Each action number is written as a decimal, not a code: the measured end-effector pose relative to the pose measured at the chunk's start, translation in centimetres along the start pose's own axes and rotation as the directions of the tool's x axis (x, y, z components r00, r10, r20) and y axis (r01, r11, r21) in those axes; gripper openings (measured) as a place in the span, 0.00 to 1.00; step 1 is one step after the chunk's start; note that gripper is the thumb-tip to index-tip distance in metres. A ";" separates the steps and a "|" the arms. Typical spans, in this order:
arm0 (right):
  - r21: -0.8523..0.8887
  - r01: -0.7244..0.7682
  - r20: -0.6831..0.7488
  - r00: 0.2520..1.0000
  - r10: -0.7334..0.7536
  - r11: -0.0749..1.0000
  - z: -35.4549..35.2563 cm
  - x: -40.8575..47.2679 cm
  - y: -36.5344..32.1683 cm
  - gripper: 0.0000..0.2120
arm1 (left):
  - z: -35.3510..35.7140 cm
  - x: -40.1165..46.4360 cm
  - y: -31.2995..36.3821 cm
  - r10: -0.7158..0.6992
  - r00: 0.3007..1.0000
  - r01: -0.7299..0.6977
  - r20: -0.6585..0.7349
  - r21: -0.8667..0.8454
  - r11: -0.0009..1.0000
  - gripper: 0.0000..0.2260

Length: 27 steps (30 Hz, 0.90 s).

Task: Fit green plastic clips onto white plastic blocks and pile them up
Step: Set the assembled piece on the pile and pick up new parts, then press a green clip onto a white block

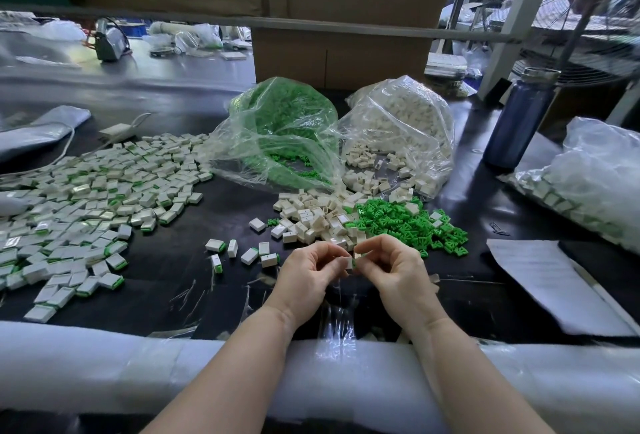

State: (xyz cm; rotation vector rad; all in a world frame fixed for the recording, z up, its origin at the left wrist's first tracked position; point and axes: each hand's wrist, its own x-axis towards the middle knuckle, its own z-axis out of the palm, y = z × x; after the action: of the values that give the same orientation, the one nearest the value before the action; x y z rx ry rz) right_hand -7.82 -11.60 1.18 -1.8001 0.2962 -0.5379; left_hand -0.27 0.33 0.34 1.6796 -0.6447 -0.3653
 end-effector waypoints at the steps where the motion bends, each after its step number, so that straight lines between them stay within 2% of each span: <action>1: -0.020 -0.001 0.000 1.000 0.001 1.000 0.0 0.0 0.1 0.11 | 0.0 0.0 0.0 -0.001 1.000 0.001 0.003 0.005 1.000 0.05; 13: -0.047 -0.038 0.046 0.998 0.040 0.998 -0.2 0.0 0.3 0.10 | -0.1 -0.2 0.0 -0.027 0.999 0.026 0.035 0.039 0.999 0.08; 27: -0.037 -0.051 0.112 0.992 0.055 0.998 -0.6 0.1 0.3 0.13 | -0.2 -0.3 0.1 -0.036 0.995 0.030 0.097 0.067 0.997 0.05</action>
State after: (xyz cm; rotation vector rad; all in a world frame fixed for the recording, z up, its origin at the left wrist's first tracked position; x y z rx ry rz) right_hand -8.03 -12.20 1.01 -1.8425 0.2760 -0.3943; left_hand -0.46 0.63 0.46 1.7450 -0.7093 -0.4570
